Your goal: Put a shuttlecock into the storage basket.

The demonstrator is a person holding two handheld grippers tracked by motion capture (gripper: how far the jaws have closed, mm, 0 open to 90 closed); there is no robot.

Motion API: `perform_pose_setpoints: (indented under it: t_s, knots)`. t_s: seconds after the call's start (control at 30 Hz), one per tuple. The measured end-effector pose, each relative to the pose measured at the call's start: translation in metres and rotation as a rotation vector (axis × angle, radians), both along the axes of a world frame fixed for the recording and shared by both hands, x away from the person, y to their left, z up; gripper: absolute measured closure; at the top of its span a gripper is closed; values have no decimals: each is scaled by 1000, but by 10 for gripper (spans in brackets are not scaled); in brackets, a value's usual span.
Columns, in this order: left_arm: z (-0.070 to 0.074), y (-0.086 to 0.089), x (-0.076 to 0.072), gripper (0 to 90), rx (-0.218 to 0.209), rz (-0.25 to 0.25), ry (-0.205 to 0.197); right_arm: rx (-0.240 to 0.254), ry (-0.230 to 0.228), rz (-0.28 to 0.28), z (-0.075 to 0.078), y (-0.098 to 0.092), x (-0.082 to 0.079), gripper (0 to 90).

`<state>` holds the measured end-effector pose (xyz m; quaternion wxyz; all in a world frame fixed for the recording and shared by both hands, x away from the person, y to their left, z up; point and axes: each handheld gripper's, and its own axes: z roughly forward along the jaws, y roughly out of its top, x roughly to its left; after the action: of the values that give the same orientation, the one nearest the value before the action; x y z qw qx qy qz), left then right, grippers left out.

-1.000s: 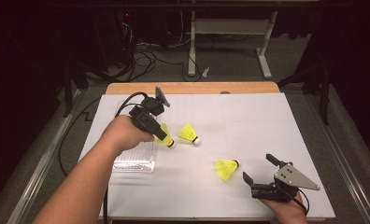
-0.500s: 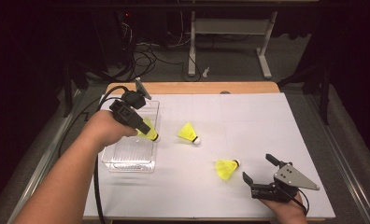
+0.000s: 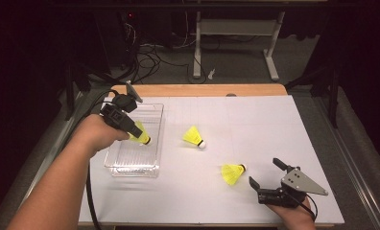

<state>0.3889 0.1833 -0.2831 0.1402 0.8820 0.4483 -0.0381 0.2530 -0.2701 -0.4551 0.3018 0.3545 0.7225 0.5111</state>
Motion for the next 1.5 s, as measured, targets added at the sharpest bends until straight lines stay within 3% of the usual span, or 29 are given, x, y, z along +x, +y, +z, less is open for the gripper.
perform_pose_setpoints:
  t_s: [0.43,0.67,0.83,0.97,1.1,1.5]
  knots:
    - [-17,17,3,895,22,50,10,-1,-3,-2,0,-1,0,5]
    - [-15,19,7,895,28,62,10,-2,-4,-2,0,0,0,5]
    - [-9,20,18,895,38,88,6,-1,-5,-4,1,-1,0,5]
    - [-10,19,25,895,37,99,13,2,-4,-5,1,-2,-1,5]
    - [-21,11,35,895,56,106,20,6,-7,-4,1,-4,0,5]
    - [-37,-2,51,896,62,122,17,11,-5,-3,1,-6,0,5]
